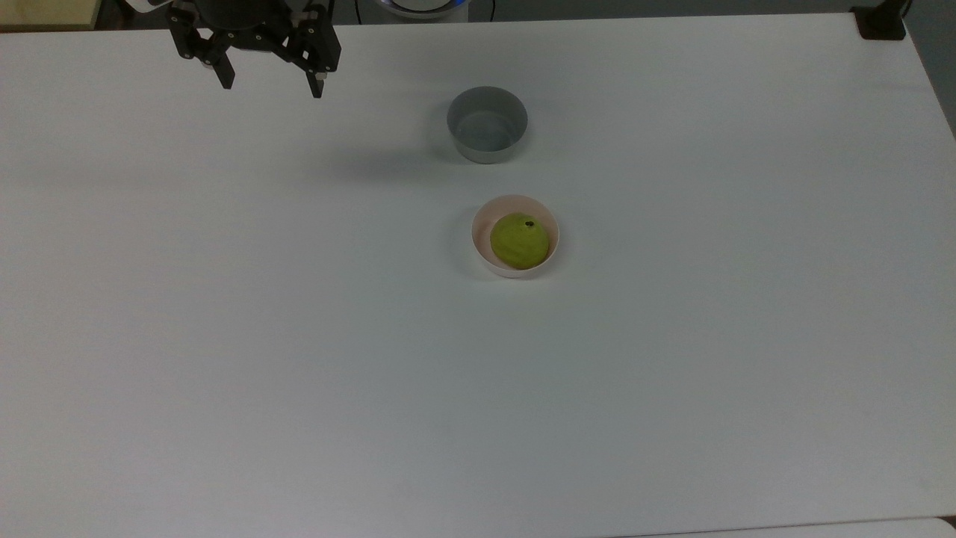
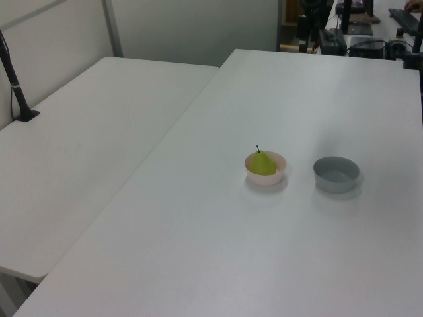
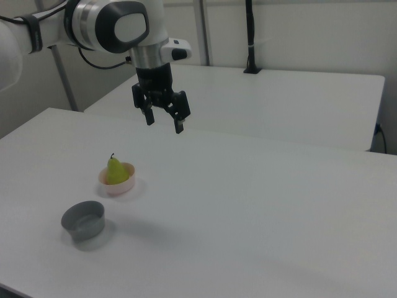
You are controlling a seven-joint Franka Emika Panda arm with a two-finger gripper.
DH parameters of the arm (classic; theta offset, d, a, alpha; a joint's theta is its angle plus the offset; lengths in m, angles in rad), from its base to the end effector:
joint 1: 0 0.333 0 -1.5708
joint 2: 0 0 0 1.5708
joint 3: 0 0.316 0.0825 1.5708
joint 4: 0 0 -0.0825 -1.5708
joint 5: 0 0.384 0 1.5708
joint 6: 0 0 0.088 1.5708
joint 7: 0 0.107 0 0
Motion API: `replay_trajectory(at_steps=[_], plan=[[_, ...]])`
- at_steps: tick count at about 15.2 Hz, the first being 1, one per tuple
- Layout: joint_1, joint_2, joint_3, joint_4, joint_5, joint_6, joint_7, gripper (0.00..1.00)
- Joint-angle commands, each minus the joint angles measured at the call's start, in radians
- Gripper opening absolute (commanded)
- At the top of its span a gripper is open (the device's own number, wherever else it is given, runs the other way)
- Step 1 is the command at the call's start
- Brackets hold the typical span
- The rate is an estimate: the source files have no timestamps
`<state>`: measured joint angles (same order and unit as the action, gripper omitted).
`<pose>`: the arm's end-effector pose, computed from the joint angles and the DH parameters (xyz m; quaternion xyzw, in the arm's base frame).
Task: Pick up a pear from the bowl
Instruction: 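Move the open gripper toward the pink bowl holding the green pear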
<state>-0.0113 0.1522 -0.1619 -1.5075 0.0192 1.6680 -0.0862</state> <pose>0.6001 -0.0959 0.5757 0.9990 -0.0434 0.0048 0.0033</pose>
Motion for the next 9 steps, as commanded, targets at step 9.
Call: replay_trajectory(at_steps=[9], plan=[[0.010, -0.016, -0.002, -0.022, -0.004, -0.016, 0.020, 1.00]])
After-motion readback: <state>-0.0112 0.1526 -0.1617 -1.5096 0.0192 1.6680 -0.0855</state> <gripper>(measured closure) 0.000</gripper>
